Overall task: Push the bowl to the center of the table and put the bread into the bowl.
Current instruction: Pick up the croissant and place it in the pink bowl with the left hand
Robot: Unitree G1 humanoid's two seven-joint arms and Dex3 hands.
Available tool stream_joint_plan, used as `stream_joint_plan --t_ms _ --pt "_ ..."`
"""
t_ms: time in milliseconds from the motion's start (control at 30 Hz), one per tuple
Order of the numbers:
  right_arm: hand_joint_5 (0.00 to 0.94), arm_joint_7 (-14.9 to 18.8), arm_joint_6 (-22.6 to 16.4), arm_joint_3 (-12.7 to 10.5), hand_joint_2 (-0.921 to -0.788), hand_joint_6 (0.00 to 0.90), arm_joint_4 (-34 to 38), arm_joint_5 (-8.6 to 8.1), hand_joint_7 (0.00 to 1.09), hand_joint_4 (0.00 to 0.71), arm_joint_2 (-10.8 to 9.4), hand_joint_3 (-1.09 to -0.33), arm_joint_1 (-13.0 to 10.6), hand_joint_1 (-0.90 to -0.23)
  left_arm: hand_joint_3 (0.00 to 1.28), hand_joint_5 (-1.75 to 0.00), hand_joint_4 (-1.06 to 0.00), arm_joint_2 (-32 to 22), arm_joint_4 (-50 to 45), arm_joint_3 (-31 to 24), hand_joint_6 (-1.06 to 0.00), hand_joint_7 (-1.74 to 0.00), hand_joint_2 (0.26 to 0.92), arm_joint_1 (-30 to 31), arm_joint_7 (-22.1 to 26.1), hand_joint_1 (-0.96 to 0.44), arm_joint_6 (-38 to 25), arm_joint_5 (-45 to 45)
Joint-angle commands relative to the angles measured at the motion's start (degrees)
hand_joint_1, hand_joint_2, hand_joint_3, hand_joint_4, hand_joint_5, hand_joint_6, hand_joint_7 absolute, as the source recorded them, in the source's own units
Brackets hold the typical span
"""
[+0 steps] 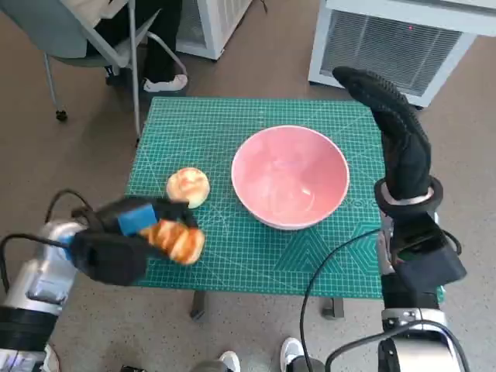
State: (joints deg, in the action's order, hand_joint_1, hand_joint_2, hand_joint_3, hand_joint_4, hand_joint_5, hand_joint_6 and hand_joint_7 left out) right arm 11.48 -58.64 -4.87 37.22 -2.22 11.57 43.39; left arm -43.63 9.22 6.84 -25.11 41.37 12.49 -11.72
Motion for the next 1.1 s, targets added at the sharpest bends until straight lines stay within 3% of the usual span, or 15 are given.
stream_joint_plan --t_ms 33,167,467,1100 --pt "0.001 0.22 0.59 -0.25 -0.921 0.025 0.82 -0.67 0.52 0.243 0.44 -0.791 -0.88 -0.605 0.13 -1.26 -0.63 1.51 -4.17 -3.35 -0.55 -1.22 0.920 -6.51 -1.55 0.00 -2.16 3.31" --pt "0.001 0.41 0.67 -0.31 -0.921 0.024 1.09 -1.03 0.52 0.243 0.45 -0.790 -0.71 -0.609 0.11 -1.25 -0.64 4.31 -4.45 -3.82 -0.57 -1.19 0.920 -11.30 -4.47 0.00 -2.28 3.24" --pt "0.001 0.06 0.91 -0.21 -0.921 0.024 0.47 -0.78 0.52 0.244 0.14 -0.789 -0.86 -0.608 0.09 -1.21 -0.69 12.01 4.68 0.66 -0.59 -1.17 0.916 -24.46 -12.28 0.00 3.08 -2.09" --pt "0.001 -0.68 2.38 -0.31 -0.921 0.019 -3.79 0.61 0.53 0.245 0.67 -0.784 -3.04 -0.597 0.12 -1.23 -0.66 25.21 35.69 13.66 -0.54 -1.23 0.920 -42.32 -17.95 0.00 10.91 -14.12"
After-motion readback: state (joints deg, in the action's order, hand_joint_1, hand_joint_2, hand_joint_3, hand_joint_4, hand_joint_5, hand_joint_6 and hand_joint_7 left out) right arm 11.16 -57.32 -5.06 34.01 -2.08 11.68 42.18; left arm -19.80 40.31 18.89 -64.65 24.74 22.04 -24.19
